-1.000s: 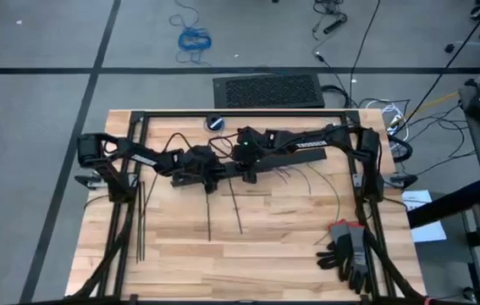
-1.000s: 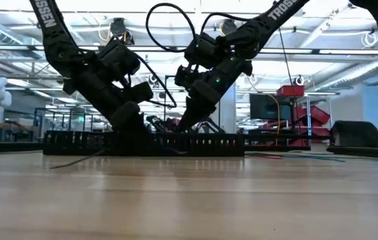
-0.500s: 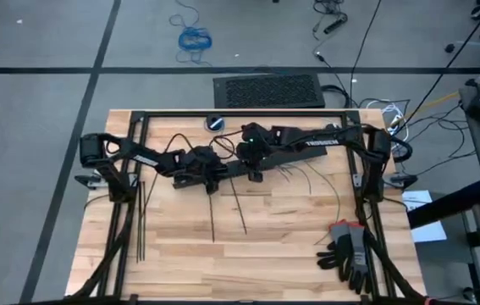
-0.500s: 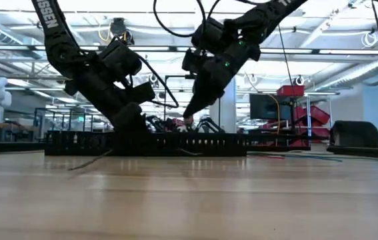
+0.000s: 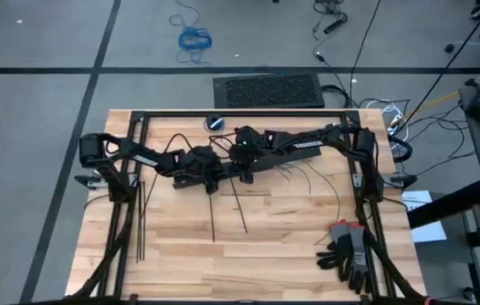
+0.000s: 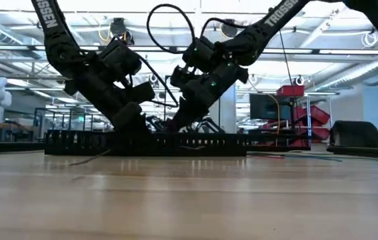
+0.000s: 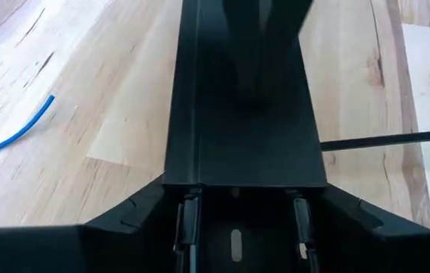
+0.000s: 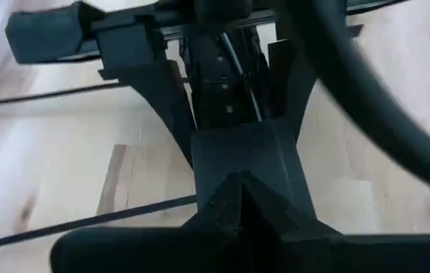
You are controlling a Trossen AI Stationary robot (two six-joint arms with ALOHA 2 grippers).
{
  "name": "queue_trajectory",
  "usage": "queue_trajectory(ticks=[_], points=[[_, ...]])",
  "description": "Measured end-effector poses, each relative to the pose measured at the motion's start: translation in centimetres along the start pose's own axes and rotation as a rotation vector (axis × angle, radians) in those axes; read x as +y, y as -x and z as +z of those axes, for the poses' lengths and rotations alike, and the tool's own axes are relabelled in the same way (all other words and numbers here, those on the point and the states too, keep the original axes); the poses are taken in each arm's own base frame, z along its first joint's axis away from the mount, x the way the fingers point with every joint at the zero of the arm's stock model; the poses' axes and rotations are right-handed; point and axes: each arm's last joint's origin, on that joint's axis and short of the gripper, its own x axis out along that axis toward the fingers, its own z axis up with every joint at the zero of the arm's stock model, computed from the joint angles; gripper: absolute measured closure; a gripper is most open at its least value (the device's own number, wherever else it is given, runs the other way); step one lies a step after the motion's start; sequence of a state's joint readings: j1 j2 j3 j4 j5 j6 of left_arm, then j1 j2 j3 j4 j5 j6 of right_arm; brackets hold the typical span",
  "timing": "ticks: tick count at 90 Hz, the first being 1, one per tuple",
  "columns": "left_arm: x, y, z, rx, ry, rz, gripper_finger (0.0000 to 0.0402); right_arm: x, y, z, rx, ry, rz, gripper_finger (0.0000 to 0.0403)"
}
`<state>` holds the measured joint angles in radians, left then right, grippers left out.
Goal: Ziptie cables
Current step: Close the black cable duct
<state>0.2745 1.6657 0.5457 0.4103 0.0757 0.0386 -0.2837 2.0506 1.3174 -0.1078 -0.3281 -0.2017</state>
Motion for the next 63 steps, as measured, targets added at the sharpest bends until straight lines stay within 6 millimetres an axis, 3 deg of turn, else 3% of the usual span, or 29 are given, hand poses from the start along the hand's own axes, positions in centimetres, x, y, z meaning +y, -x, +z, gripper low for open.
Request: queue_trajectory(ticks=[21,46,63], points=[[0.0,0.0,0.1,-0.010,-0.001,-0.001,0.0166,0.1,-0.1,-0.1,0.006,0.001,-0.003,0.0403],[0.4,0.4,2.0,0.099,-0.010,0.021,0.0080,0.1,-0.2,-0.3,0.019,-0.003,-0.001,0.0403],[0.4,1.6,2.6,0.171,-0.007,0.021,0.0062,-0.2,-0.1,-0.4,0.022,-0.008,0.001,0.0403]])
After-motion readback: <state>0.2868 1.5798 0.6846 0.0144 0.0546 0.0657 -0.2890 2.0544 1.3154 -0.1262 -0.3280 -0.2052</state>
